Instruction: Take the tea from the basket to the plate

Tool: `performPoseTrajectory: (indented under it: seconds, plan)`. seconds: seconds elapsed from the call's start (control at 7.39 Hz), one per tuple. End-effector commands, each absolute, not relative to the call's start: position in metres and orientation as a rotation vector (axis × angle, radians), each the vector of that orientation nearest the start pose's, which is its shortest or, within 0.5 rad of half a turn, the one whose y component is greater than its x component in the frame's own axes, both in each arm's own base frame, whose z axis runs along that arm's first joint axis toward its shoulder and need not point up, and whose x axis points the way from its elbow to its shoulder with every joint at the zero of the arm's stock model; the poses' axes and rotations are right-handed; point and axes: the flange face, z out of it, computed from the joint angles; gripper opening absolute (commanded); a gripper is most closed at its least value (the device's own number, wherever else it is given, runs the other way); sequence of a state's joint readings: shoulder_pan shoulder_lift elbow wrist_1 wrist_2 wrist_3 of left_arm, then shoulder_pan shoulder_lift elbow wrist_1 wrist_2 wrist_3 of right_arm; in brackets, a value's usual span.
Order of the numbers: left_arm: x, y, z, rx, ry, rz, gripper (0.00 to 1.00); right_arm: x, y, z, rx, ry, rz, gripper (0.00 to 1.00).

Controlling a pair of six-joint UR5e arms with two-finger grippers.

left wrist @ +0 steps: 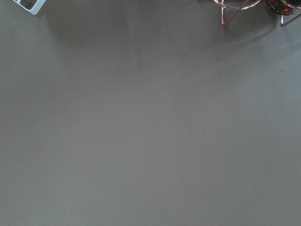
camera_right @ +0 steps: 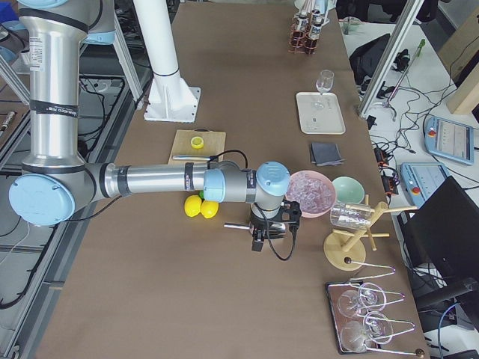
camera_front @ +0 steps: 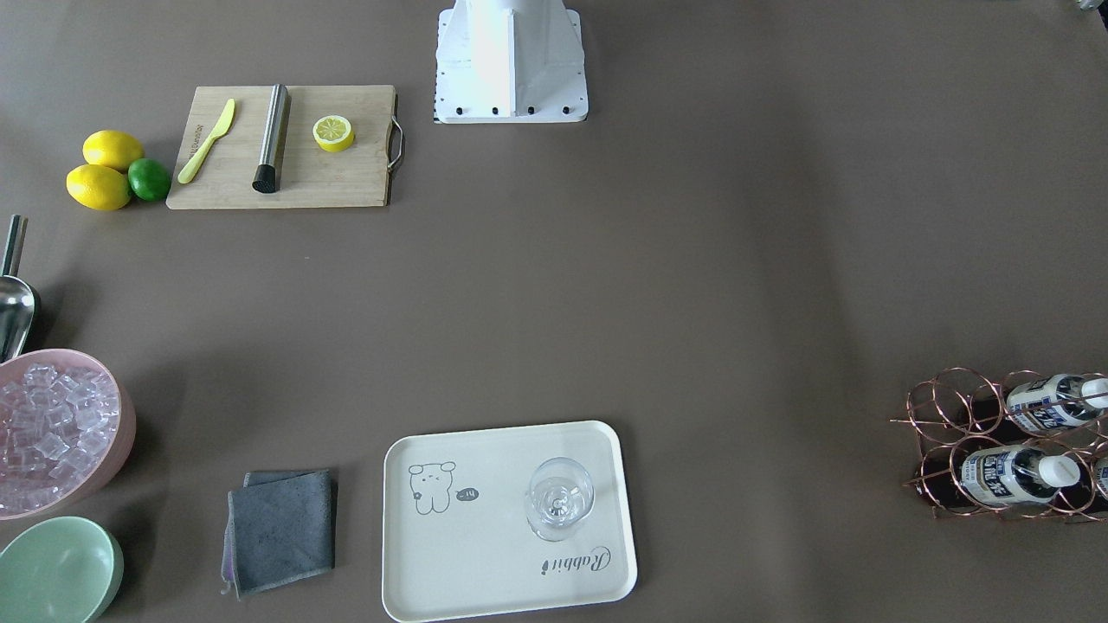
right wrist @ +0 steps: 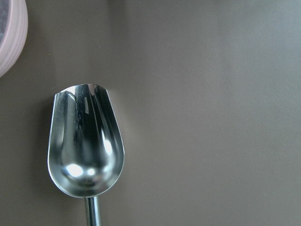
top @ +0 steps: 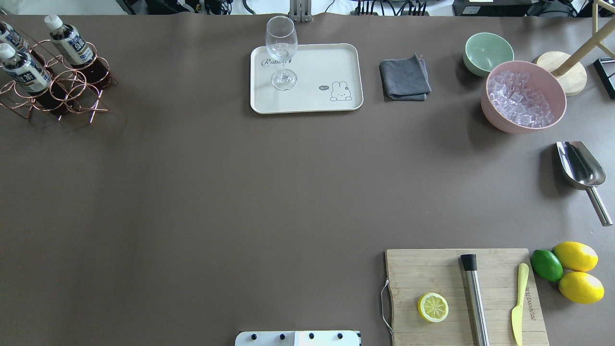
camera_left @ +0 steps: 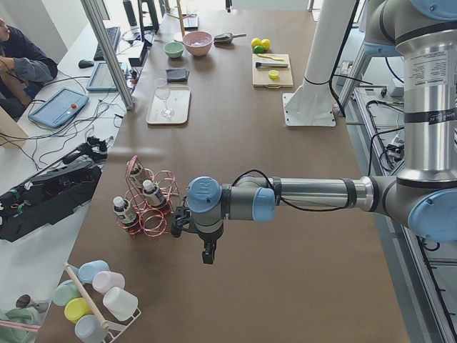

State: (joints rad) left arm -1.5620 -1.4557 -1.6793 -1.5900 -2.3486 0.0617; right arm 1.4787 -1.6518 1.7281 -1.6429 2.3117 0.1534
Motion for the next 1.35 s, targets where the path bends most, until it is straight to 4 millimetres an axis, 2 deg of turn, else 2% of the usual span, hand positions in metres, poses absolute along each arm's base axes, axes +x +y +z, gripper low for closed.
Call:
performPoseTrajectory:
  seconds: [0.0, 0.27, 1.22]
  plan:
    - [-0.060, -0.447, 0.654, 0.040, 0.782, 0.072, 0.98, 0.024, -0.461, 0.630, -0.088, -0.736, 0.057, 1.00]
    - [-0.061, -0.454, 0.647, 0.057, 0.784, 0.074, 0.98, 0.024, -0.461, 0.628, -0.085, -0.736, 0.056, 1.00]
    - [-0.063, -0.456, 0.622, 0.102, 0.781, 0.090, 0.98, 0.024, -0.462, 0.626, -0.076, -0.737, 0.054, 1.00]
